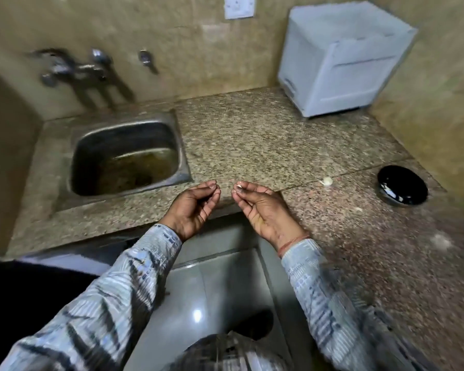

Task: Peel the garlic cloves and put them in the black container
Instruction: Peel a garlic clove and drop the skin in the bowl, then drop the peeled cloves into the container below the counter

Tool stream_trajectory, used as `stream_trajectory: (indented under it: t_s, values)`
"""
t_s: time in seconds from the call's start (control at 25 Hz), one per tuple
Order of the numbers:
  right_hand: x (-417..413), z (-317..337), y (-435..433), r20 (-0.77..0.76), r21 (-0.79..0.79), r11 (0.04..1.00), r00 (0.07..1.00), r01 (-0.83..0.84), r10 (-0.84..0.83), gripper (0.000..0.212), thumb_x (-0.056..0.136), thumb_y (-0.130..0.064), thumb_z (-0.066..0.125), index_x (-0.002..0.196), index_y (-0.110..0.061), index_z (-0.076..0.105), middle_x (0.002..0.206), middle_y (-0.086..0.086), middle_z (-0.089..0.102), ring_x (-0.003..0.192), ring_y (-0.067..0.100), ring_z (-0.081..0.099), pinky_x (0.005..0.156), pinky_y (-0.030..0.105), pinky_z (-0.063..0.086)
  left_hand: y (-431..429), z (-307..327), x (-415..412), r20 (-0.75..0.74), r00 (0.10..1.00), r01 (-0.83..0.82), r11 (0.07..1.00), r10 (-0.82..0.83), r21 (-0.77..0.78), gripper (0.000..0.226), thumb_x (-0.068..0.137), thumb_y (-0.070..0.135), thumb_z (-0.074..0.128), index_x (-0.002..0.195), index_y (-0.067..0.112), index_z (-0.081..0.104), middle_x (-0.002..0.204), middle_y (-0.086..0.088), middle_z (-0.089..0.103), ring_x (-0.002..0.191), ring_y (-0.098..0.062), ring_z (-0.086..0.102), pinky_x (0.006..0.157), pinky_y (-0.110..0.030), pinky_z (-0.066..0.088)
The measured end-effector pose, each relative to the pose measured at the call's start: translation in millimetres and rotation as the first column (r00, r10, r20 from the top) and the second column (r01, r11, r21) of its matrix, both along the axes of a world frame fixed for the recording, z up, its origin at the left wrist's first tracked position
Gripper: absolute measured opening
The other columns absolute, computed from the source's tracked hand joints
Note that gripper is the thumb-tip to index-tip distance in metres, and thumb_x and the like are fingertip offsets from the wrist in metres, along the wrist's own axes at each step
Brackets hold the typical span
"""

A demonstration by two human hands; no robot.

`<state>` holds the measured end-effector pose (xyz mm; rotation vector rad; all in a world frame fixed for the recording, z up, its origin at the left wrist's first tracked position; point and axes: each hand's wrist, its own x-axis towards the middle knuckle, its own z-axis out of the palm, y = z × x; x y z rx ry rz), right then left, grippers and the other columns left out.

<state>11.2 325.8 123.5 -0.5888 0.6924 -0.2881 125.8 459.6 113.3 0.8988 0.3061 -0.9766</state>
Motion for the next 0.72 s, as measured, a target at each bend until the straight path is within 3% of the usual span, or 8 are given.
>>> stream_trajectory:
  t_s: [0.36, 0.72]
  values:
    - [72, 12, 249, 0.021, 0.001, 0.935, 0.935, -0.354, 0.354, 0.022, 0.089, 0.023, 0.056, 0.092, 0.005, 0.069, 0.082, 0.015, 0.074, 0.081, 0.023, 0.074, 0.071, 0.025, 0.063, 282, 12, 16, 0.081, 0.926, -0.370, 0.929, 0.368, 0.001, 0.017, 0.095, -0.011, 0.056, 0.096, 0.003, 0.067, 0.081, -0.006, 0.070, 0.072, -0.011, 0.073, 0.068, -0.019, 0.061]
    - [108, 3, 401, -0.055, -0.029, 0.762, 0.762, -0.647, 0.645, 0.021, 0.092, 0.021, 0.055, 0.092, 0.004, 0.069, 0.080, 0.014, 0.074, 0.075, 0.019, 0.075, 0.071, 0.023, 0.062, 438, -11, -3, 0.060, 0.780, -0.625, 0.781, 0.623, 0.004, 0.018, 0.094, -0.013, 0.055, 0.105, -0.003, 0.066, 0.087, -0.013, 0.069, 0.073, -0.016, 0.073, 0.066, -0.020, 0.060]
